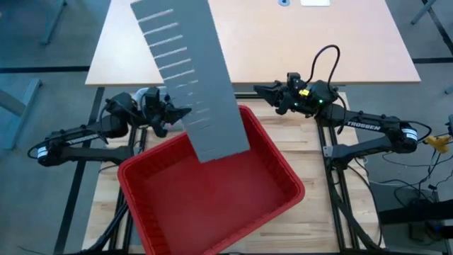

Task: Sort blocks
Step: Insert the bin divider into the red bin

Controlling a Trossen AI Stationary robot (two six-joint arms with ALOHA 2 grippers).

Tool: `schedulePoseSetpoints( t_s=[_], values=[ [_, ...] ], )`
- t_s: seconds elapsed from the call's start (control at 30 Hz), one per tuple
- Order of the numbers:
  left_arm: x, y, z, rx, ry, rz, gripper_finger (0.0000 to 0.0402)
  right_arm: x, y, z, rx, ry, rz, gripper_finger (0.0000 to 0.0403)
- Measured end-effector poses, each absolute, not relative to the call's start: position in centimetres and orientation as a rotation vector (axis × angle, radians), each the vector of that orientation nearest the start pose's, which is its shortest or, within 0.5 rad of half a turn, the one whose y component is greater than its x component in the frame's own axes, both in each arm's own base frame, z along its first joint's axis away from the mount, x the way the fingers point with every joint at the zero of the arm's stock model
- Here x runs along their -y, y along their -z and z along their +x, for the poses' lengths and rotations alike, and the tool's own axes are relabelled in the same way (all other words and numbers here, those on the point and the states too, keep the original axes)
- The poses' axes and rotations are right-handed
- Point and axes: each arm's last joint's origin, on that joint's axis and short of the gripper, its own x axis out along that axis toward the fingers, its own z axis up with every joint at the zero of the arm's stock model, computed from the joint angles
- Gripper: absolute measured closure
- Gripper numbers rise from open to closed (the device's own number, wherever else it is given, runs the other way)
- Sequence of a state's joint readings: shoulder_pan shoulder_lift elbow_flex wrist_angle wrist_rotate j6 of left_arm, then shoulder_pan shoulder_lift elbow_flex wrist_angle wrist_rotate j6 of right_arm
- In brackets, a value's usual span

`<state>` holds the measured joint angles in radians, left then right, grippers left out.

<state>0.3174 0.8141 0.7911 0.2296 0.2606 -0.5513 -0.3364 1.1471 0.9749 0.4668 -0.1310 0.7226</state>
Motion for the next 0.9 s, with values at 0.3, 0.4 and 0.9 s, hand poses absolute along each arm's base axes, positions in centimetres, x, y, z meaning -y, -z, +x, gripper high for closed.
schedulePoseSetpoints(
  t_s=[0.3, 0.4, 0.9],
  values=[
    [-3.7, -38.3, 15.5, -0.025, 0.086, -0.572, 0.0401, 8.4, -39.5, 23.0, 0.340, 0.077, 0.604, 0.0279],
    [-3.4, -39.9, 14.5, -0.060, 0.081, -0.552, 0.0401, 8.7, -39.9, 22.0, 0.341, 0.097, 0.586, 0.0270],
    [-2.7, -42.2, 12.7, -0.308, 0.039, -0.581, 0.0401, 9.1, -42.0, 19.3, 0.019, 0.116, 0.442, 0.0277]
  ],
)
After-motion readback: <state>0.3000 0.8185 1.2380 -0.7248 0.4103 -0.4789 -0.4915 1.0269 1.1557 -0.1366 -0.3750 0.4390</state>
